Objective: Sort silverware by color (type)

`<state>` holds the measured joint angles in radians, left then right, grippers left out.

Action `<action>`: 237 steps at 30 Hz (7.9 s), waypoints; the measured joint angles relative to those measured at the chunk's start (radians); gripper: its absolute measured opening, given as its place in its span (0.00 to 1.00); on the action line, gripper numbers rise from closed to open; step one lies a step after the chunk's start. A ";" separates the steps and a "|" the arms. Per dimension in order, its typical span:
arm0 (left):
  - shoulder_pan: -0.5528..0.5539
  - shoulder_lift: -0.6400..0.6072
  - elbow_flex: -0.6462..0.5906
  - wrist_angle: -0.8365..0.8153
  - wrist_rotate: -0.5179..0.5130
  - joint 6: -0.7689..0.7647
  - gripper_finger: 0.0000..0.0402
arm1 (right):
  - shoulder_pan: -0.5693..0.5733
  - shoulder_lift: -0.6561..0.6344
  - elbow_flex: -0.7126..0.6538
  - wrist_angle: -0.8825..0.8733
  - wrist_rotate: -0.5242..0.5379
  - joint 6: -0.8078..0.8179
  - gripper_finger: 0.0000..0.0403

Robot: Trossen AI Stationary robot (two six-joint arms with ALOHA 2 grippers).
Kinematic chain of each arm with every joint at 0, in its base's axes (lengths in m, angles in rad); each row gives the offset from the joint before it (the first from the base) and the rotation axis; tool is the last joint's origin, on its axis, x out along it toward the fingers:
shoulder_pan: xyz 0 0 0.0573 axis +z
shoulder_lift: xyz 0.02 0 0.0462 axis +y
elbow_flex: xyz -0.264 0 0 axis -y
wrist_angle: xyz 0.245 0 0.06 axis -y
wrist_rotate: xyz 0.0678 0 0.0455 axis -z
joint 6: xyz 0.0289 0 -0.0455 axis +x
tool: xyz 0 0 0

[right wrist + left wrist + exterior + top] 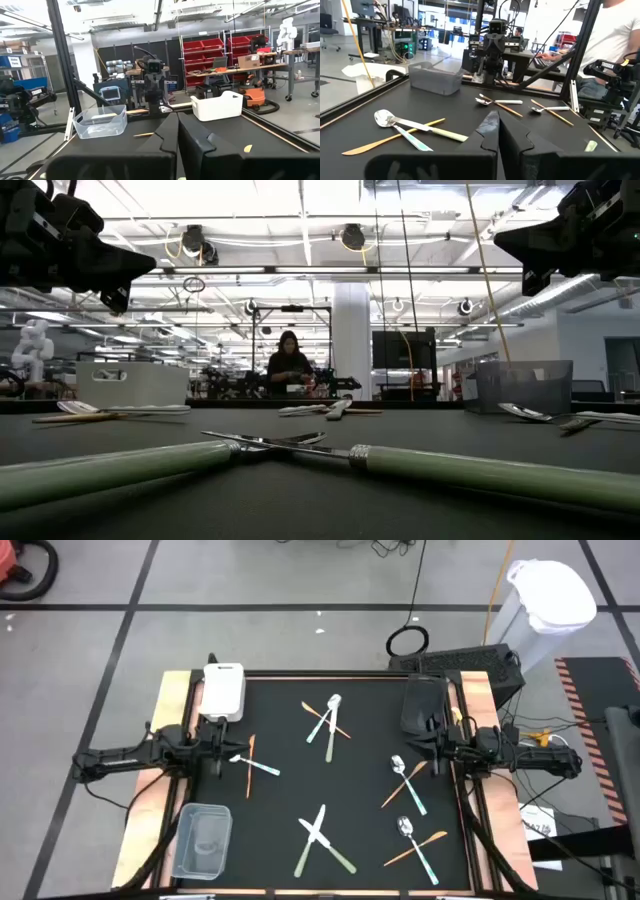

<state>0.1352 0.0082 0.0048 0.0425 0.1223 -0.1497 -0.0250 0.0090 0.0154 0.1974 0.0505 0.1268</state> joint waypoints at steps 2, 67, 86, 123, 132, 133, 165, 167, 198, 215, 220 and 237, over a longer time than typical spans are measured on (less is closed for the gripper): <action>0.000 0.000 0.000 0.000 0.000 0.000 0.02 | 0.000 0.000 0.000 0.000 0.000 0.000 0.01; 0.000 0.000 0.000 0.000 0.000 0.000 0.02 | -0.001 0.000 0.000 0.019 0.100 0.095 0.01; 0.002 0.000 0.000 0.005 -0.130 0.026 0.02 | -0.002 0.010 0.013 0.011 0.656 0.830 0.01; 0.002 0.202 0.061 0.275 -0.332 -0.472 0.03 | -0.032 1.052 0.833 -0.849 0.024 0.803 0.28; 0.002 0.413 0.126 0.274 -0.310 -0.465 0.24 | 0.069 1.228 0.832 -1.111 -0.085 1.022 0.38; 0.002 0.436 0.132 0.275 -0.310 -0.465 0.26 | 0.077 1.246 0.832 -1.111 -0.082 1.031 0.38; 0.002 0.540 0.144 0.343 -0.362 -0.261 0.33 | 0.116 1.492 0.828 -0.966 -0.106 1.012 0.05; 0.002 0.539 0.145 0.349 -0.362 -0.263 0.33 | 0.104 1.464 0.860 -0.954 -0.098 0.996 0.04; 0.003 0.560 0.145 0.394 -0.651 -0.317 0.33 | -0.671 1.237 0.992 -1.071 0.446 0.601 0.05; 0.002 0.640 0.145 0.386 -0.671 -0.466 0.33 | -0.766 1.330 0.991 -1.094 0.207 0.555 0.36; 0.002 0.643 0.145 0.392 -0.654 -0.473 0.33 | -0.730 1.260 0.991 -0.989 0.103 0.443 0.42; 0.003 0.692 0.509 -0.202 -0.650 -0.311 0.33 | -0.385 1.427 0.991 -0.592 -0.086 0.618 0.31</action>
<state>0.1379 0.7000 0.5139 -0.1594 -0.5282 -0.4611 -0.4104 1.4362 1.0065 -0.3947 -0.0353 0.7451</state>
